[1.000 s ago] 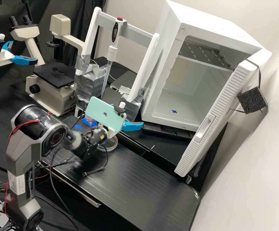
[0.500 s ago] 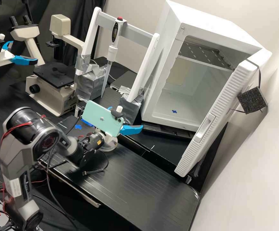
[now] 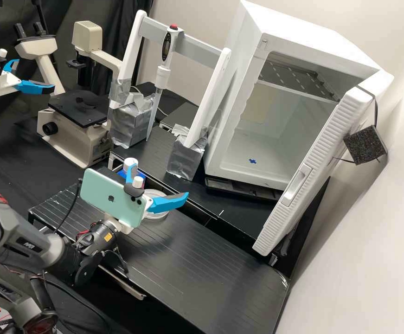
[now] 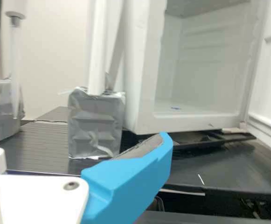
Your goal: Open the lid
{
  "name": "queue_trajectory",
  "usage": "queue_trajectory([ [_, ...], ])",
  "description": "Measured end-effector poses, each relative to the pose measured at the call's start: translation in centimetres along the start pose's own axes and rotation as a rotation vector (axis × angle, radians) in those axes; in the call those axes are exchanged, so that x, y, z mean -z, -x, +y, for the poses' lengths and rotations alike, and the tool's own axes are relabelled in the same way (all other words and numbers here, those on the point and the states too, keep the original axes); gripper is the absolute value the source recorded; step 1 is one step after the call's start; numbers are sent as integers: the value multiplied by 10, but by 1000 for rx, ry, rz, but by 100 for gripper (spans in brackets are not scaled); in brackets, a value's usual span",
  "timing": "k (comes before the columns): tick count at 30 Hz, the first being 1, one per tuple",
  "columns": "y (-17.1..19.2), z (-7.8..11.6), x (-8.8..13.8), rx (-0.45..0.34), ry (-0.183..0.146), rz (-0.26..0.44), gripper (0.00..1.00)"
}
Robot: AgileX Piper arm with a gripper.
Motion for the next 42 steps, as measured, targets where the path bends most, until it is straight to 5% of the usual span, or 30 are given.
queue_trajectory([
  [7, 6, 0, -5, 82, 21, 0, 100],
  [15, 4, -10, -17, 160, -8, -42, 100],
  [29, 4, -9, -26, 158, -14, -89, 100],
  [30, 4, -10, -26, 156, -17, -88, 0],
  [42, 0, -13, -26, 154, -14, -91, 0],
])
